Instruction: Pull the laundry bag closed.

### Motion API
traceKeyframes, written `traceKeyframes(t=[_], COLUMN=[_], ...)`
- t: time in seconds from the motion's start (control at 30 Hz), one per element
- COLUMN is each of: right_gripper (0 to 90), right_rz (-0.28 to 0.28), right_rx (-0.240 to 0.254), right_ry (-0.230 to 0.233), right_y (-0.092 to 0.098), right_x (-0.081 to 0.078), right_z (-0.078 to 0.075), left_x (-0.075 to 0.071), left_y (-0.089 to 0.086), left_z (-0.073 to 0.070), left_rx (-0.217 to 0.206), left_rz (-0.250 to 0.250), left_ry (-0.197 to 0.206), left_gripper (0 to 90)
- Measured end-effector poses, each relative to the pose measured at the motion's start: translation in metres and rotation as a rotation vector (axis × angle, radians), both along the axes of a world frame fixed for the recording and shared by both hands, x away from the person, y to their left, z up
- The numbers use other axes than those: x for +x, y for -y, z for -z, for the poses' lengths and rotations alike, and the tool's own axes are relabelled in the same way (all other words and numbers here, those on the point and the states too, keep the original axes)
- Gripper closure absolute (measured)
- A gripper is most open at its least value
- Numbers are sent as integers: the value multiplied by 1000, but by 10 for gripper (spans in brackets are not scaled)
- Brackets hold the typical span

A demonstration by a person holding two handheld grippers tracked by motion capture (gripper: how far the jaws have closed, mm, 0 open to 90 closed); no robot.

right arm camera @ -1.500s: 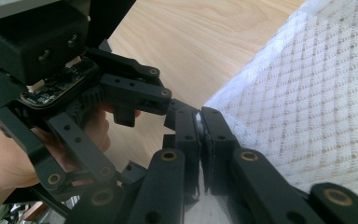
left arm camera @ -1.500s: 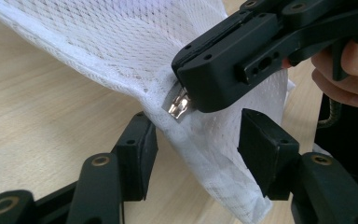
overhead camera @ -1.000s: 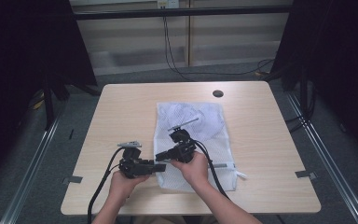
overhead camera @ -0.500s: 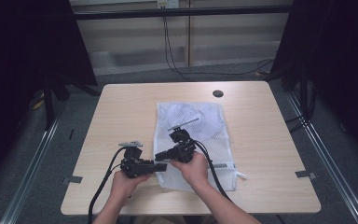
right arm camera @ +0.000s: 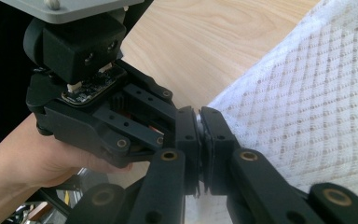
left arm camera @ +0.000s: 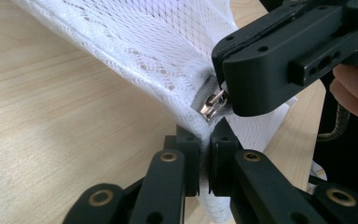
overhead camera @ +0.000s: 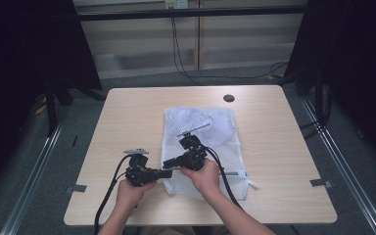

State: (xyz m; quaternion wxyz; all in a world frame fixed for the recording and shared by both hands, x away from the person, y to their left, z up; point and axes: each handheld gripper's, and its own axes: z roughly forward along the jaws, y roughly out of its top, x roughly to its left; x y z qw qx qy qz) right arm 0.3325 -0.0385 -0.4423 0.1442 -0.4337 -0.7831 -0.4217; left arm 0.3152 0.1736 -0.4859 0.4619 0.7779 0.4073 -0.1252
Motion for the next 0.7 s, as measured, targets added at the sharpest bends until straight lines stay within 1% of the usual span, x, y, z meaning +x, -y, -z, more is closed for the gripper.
traceKeyframes(t=[0.07, 0.13, 0.2, 0.27, 0.3, 0.37, 0.47, 0.6, 0.7], right_gripper=[866, 867, 867, 867, 867, 868, 868, 868, 868], right_rz=[0, 9, 14, 19, 19, 22, 25, 22, 25], right_rx=[-9, -12, -16, -18, -15, -27, -19, -26, -14], right_ry=[7, 5, 5, -2, 3, 2, -11, 0, -11], right_y=[1, 2, 3, 3, 4, 5, 8, 10, 13], right_x=[0, 0, 0, 0, 0, 0, 0, 0, 0], right_z=[0, -1, -1, -1, -1, -1, 1, 1, 3], left_x=[0, 0, -1, -1, -1, -1, -1, -1, -1], left_y=[0, -1, -1, -1, -2, -3, -2, -1, -1], left_z=[0, -1, -2, -1, -1, -1, -1, -1, -1], left_rx=[-6, -11, -9, -21, -23, -27, -24, -24, -23], left_rz=[-7, -2, -6, -10, -15, -22, -14, -15, -13], left_ry=[3, -2, 5, -2, -5, -8, -7, -12, -9], left_gripper=[869, 871, 872, 873, 873, 874, 874, 874, 874])
